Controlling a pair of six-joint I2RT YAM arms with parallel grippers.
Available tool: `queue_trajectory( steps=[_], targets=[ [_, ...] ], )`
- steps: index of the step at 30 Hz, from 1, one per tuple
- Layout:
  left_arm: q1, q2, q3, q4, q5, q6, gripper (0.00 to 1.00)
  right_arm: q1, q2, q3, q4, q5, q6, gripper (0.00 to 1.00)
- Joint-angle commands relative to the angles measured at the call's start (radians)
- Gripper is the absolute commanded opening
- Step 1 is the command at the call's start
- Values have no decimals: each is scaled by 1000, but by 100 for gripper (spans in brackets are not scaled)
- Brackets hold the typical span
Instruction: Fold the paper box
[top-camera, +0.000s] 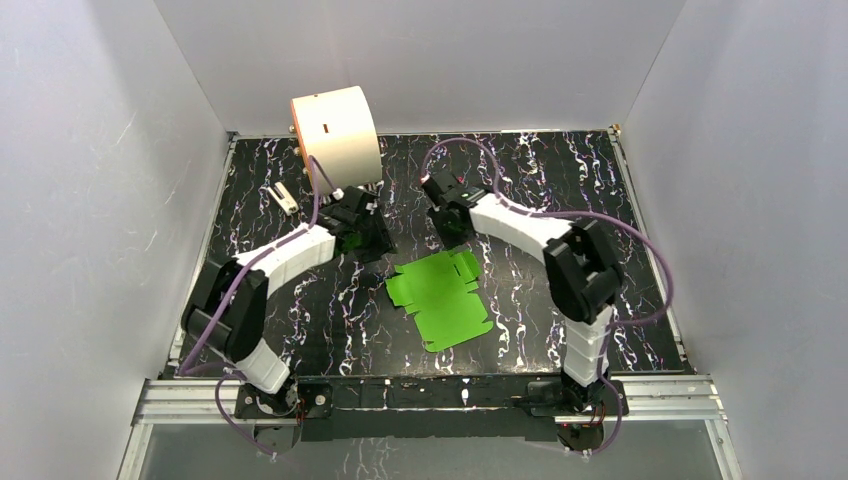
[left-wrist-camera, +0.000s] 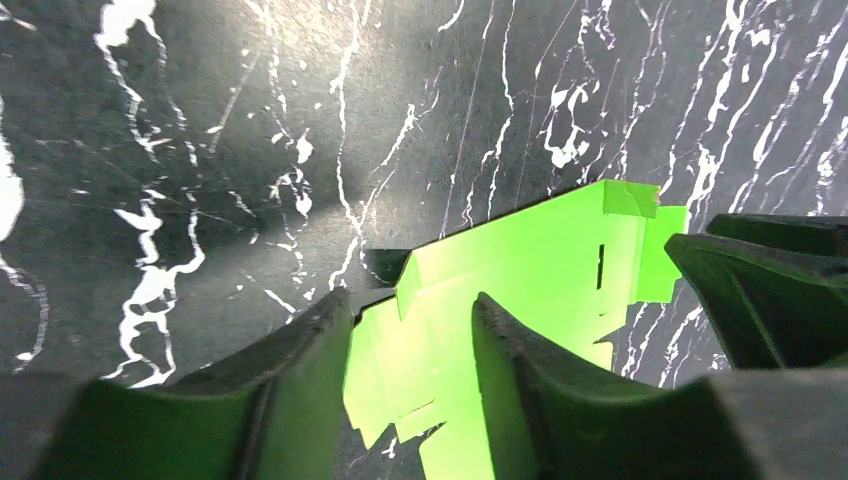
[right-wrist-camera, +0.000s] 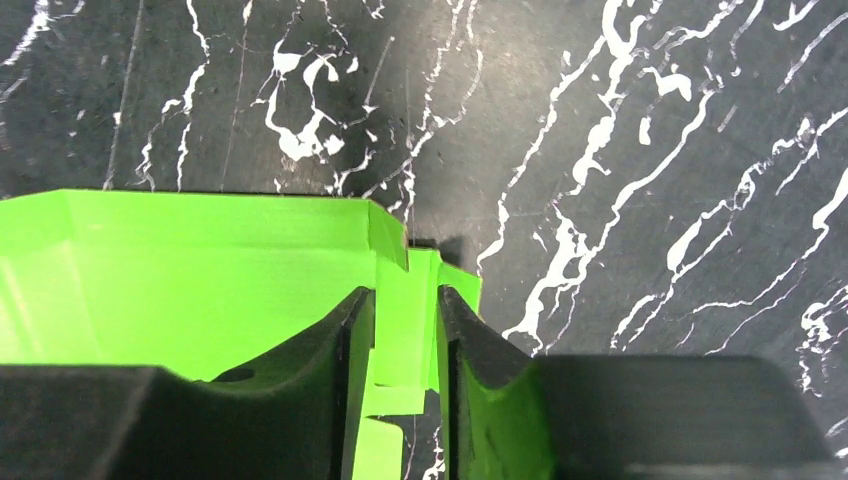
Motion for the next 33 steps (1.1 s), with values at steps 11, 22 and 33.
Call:
queue_trajectory(
  steps=[11, 22, 33],
  targets=[
    [33, -240, -177, -44, 115, 26, 59, -222, -425, -491, 467, -504, 24, 63],
    [34, -216, -288, 62, 260, -66, 62, -259, -499, -699, 655, -593, 69, 74],
    [-4, -157, -333, 185, 275, -122, 57, -321, -507, -808, 774, -651, 114, 77]
  ],
)
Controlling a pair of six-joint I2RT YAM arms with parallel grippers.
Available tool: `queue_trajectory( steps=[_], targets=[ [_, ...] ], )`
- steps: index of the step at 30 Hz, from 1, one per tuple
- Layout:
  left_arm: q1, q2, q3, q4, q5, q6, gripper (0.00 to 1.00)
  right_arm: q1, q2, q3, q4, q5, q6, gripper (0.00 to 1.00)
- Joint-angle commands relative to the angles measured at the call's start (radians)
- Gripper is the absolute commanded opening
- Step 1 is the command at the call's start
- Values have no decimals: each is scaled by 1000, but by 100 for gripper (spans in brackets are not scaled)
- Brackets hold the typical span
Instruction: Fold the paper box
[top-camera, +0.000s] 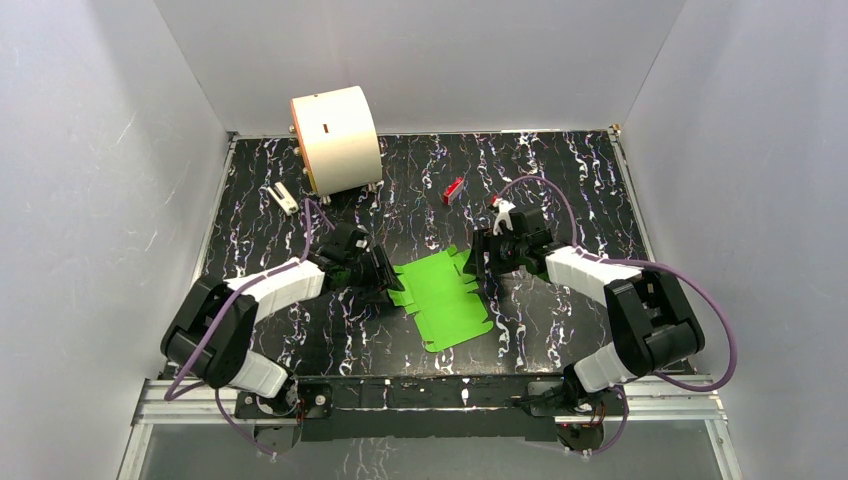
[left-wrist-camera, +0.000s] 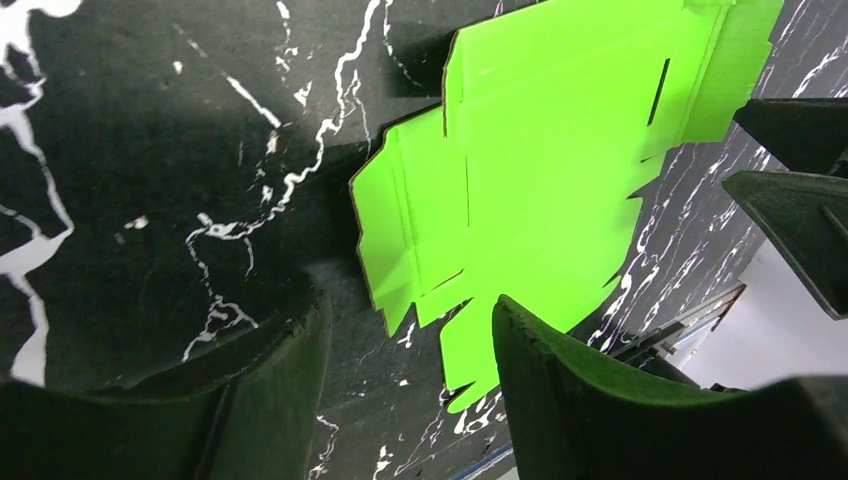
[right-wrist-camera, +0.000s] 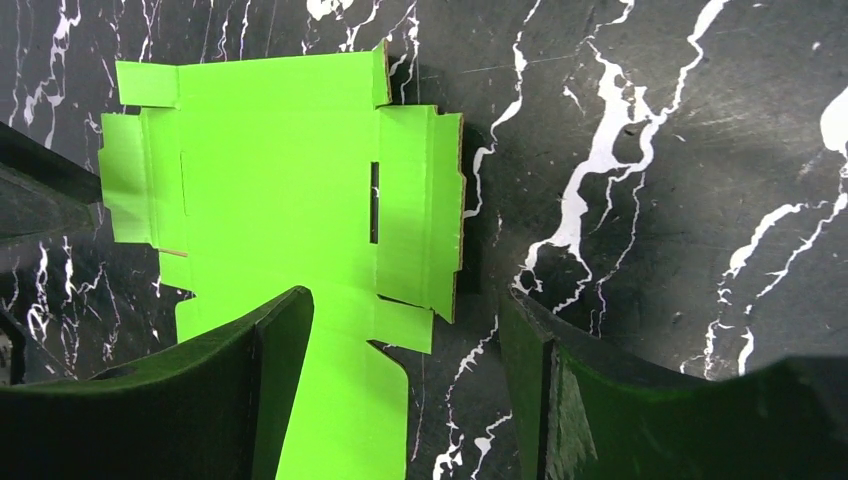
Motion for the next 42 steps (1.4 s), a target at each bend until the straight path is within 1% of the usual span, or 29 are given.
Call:
queue_trajectory(
  steps=[1, 3, 8, 11, 14, 16, 17, 21, 29, 34, 37, 39, 42],
  targets=[
    [-6, 36, 5, 74, 30, -34, 55, -17, -14, -14, 121, -60, 28, 77],
    [-6, 65, 8, 94, 29, -41, 52, -21, -2, -23, 139, -63, 40, 77],
    [-6, 102, 6, 147, 35, -42, 39, -47, 19, -55, 191, -95, 61, 77],
    [-6, 101, 3, 169, 29, -35, 25, -57, 40, -67, 218, -121, 71, 76],
    [-6, 97, 18, 157, 17, -16, 9, -66, 56, -80, 239, -129, 86, 76],
    [-6, 90, 29, 143, 6, -2, 1, -77, 58, -99, 267, -136, 100, 76],
    [-5, 84, 31, 140, 2, 3, 0, -91, 60, -110, 285, -144, 112, 76],
    [5, 67, 22, 149, 9, 10, 0, -130, 82, -137, 340, -200, 134, 74],
    [22, 76, 2, 204, 47, -9, 0, -139, 181, -149, 447, -340, 186, 58],
    [30, 69, -6, 237, 55, -19, 0, -142, 204, -160, 505, -399, 240, 37],
    [36, 53, -6, 233, 53, -16, 0, -150, 195, -166, 544, -430, 292, 21],
    [40, 32, -14, 228, 46, -15, 6, -159, 186, -169, 573, -454, 330, 12],
    [48, -11, -37, 220, 31, -19, 16, -173, 161, -180, 632, -478, 394, 5]
  ],
)
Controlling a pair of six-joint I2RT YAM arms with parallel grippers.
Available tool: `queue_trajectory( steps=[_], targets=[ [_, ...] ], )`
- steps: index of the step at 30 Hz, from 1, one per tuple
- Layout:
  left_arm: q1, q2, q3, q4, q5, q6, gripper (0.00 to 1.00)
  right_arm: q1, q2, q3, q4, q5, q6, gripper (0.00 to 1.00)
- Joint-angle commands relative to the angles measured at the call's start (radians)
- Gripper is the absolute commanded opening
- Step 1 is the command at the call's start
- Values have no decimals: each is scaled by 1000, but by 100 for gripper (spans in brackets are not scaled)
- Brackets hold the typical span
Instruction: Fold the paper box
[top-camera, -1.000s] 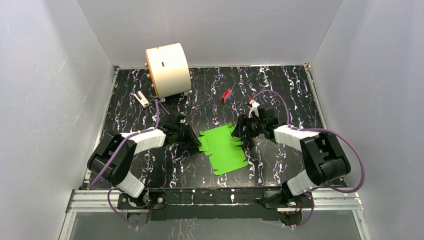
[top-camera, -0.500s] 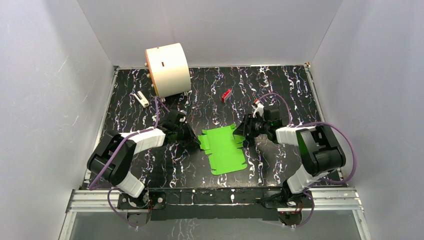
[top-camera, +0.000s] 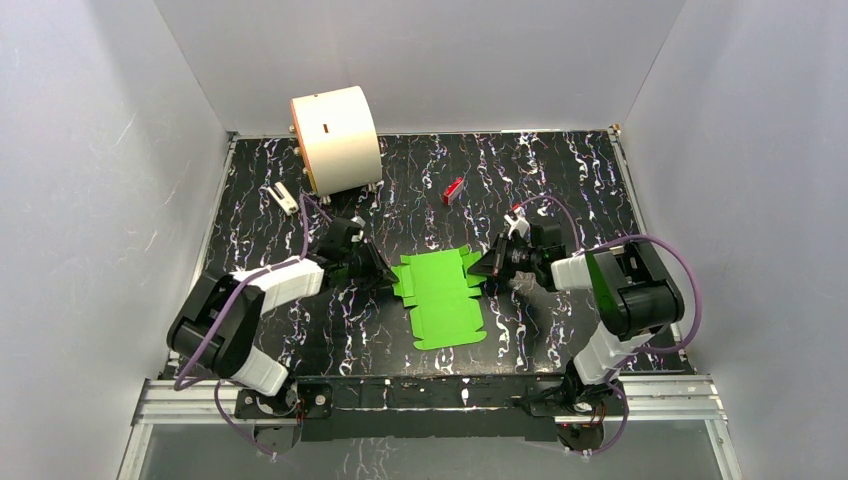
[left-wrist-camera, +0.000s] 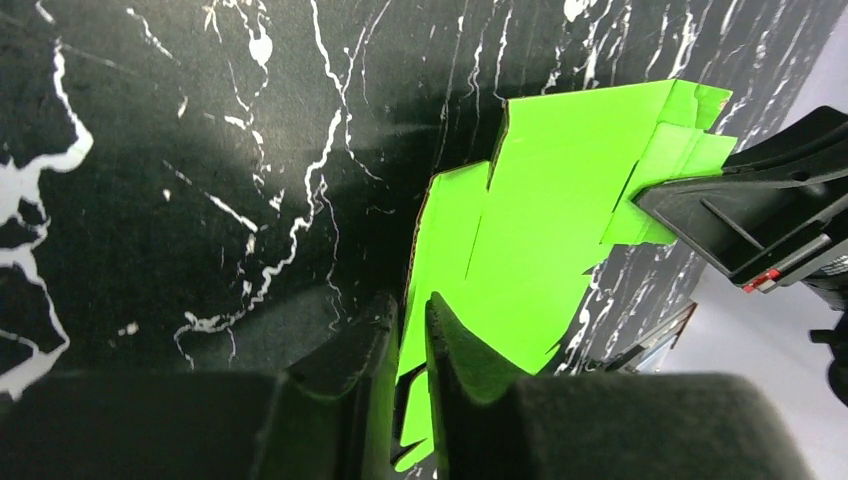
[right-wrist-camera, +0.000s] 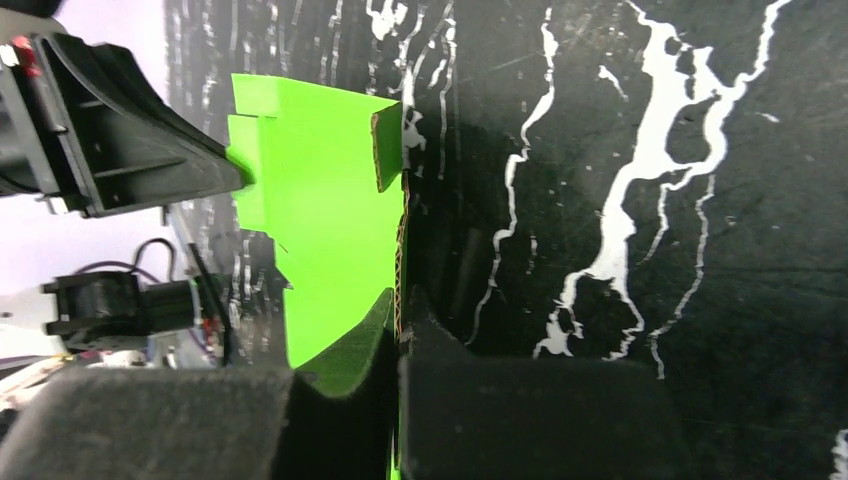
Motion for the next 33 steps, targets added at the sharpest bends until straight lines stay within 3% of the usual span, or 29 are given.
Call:
queue_trajectory(
  steps=[1, 6, 16, 27, 33],
  targets=[
    [14, -106, -40, 18, -3, -7, 20, -15, -47, -17, 145, -96, 119, 3],
    [19, -152, -78, 26, 23, -6, 36, -37, -82, -34, 210, -103, 214, 0],
    [18, -201, -199, 198, 98, -83, 54, -38, -114, -50, 304, -93, 326, 0],
    [18, -95, -232, 436, 156, -158, 56, -38, -83, -84, 468, -134, 430, 0],
    [18, -82, -245, 492, 160, -179, 48, -38, -85, -87, 472, -135, 431, 0]
  ],
)
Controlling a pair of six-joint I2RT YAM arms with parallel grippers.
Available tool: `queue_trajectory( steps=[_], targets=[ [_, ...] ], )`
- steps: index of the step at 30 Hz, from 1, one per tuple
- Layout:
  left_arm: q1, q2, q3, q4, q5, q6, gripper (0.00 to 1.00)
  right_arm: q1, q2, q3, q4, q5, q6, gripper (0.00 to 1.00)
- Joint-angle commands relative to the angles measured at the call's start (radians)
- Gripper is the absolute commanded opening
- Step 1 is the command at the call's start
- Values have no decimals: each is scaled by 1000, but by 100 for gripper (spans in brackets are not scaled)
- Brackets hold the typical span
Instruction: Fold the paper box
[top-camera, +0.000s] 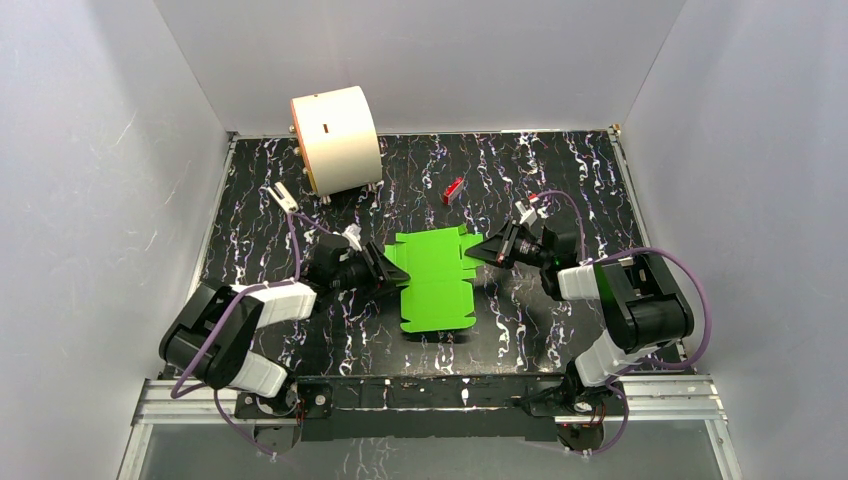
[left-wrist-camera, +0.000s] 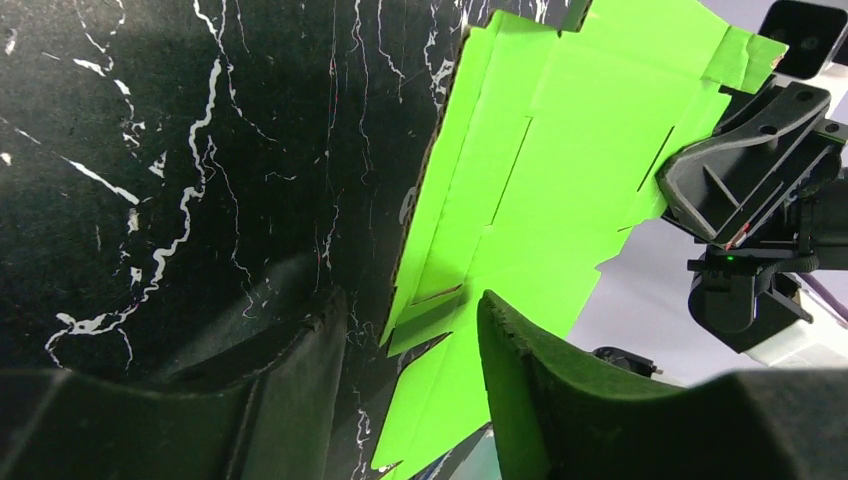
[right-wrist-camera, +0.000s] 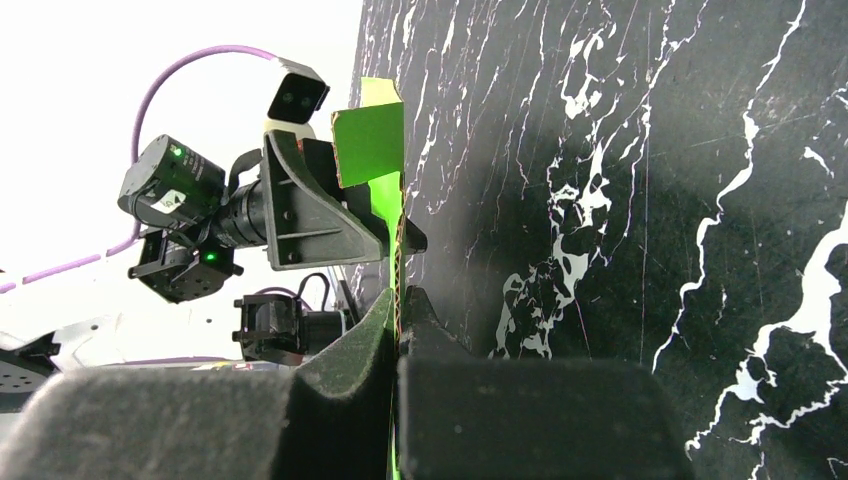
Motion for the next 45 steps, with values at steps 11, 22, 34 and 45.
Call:
queue_trajectory(
  steps=[11, 22, 34, 45],
  targets=[
    [2, -19, -23, 74, 19, -31, 18, -3, 7, -7, 63, -10, 3, 0],
    [-110, -75, 82, -192, -219, 74, 10, 7, -59, 33, -182, 102, -136, 0],
    [-261, -14, 268, -453, -519, 162, 10, 86, -106, 84, -373, 294, -231, 0],
    [-378, 85, 426, -619, -702, 235, 11, 195, -84, 151, -464, 440, -268, 0]
  ],
)
